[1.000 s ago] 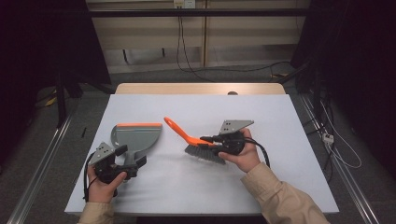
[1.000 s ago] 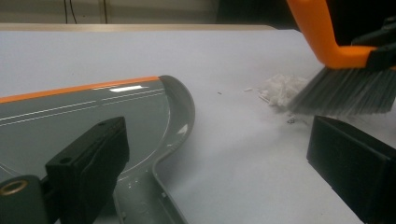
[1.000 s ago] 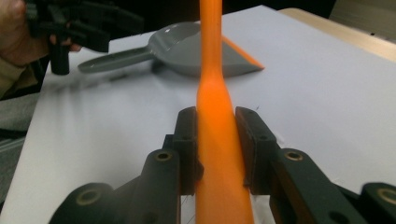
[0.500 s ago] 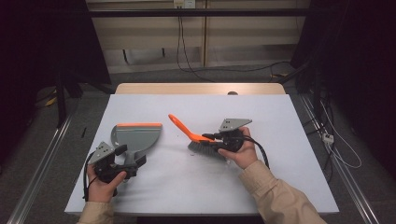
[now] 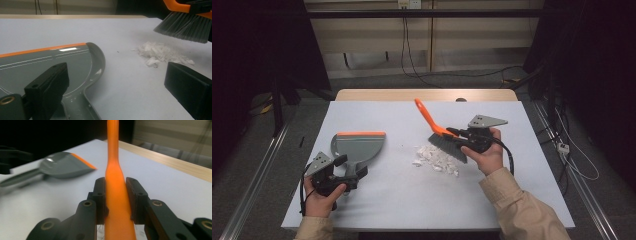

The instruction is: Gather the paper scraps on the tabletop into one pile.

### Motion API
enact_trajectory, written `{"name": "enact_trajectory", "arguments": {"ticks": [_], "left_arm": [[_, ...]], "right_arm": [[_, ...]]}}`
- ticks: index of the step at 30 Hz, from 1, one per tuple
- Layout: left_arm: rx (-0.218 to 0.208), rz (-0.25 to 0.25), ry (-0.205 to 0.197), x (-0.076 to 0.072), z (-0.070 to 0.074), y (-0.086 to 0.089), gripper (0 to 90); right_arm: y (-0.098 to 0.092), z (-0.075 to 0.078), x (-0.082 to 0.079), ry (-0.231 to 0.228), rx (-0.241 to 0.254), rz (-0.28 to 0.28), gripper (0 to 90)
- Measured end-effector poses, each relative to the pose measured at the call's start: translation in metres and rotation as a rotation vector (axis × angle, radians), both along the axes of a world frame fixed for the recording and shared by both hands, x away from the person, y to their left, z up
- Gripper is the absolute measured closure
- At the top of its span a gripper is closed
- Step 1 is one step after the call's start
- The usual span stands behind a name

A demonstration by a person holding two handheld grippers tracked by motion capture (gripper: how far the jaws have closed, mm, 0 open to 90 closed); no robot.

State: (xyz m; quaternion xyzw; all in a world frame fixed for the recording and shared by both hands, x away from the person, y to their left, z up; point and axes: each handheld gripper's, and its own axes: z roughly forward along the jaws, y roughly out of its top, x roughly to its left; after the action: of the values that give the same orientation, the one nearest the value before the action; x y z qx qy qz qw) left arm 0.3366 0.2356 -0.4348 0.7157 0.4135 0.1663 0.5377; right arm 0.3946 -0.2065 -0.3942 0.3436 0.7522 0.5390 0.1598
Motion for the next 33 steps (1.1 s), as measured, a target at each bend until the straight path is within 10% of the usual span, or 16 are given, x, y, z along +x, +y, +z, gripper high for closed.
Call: {"name": "enact_trajectory", "arguments": {"ticks": [6, 16, 33], "left_arm": [[0.005, -0.007, 0.0, 0.001, 0.0, 0.0, 5.5], [-0.003, -0.001, -0.001, 0.0, 0.0, -0.001, 5.4], [0.009, -0.011, -0.003, -0.001, 0.001, -0.002, 5.4]], "right_arm": [[-0.026, -0.013, 0.004, 0.014, -0.077, -0.148, 71.7], [-0.019, -0.029, 0.001, 0.083, -0.179, -0.212, 70.2], [-0.01, -0.013, 0.001, 0.359, -0.396, -0.251, 71.6]]}}
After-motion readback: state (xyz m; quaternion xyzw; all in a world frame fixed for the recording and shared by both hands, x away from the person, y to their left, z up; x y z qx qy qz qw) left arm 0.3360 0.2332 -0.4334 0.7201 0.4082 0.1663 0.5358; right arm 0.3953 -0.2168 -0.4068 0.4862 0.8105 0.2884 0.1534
